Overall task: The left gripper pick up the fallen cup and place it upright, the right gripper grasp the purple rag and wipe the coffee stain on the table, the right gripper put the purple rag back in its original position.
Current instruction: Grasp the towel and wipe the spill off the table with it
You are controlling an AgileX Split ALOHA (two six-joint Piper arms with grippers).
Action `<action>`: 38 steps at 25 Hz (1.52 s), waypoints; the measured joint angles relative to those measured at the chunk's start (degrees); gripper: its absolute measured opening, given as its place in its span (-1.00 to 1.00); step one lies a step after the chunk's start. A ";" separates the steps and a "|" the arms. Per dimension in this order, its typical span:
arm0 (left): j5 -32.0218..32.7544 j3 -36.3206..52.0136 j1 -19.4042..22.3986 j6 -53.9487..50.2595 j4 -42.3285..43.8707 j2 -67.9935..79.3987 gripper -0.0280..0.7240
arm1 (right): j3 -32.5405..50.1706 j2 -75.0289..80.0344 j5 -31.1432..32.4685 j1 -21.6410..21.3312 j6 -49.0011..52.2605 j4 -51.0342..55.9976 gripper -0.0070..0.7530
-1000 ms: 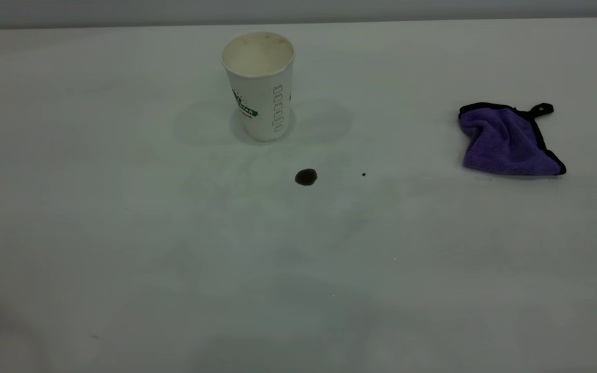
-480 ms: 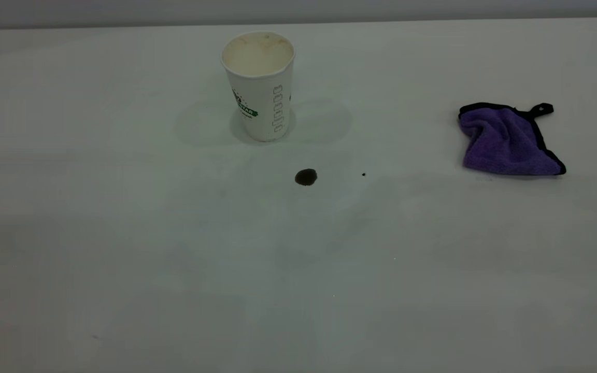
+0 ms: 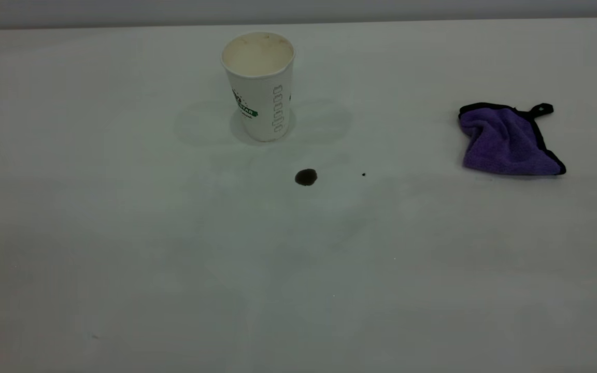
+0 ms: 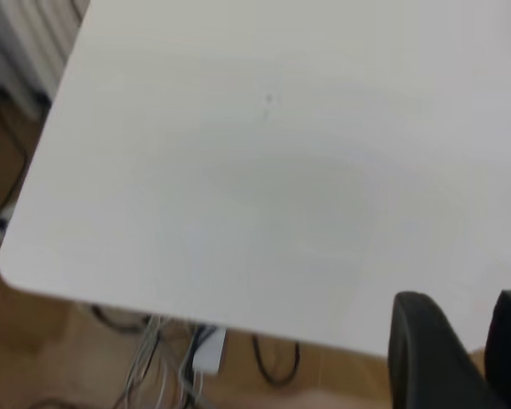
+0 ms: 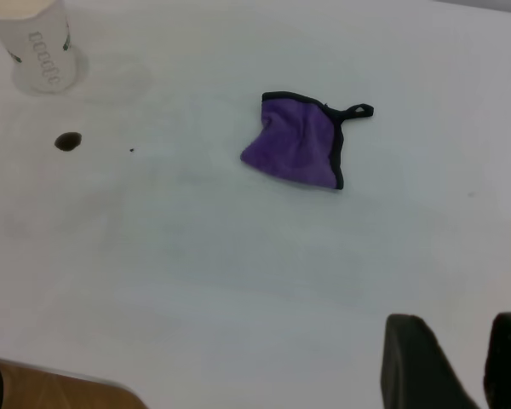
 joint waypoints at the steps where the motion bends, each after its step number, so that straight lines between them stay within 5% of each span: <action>1: 0.06 0.00 0.00 0.21 -0.03 -1.13 -0.29 | 0.00 0.00 0.00 0.00 0.00 0.00 -0.36; 38: 0.48 0.04 -1.11 0.48 -0.16 -5.13 -0.29 | 0.00 0.00 0.00 0.00 0.00 0.00 -0.36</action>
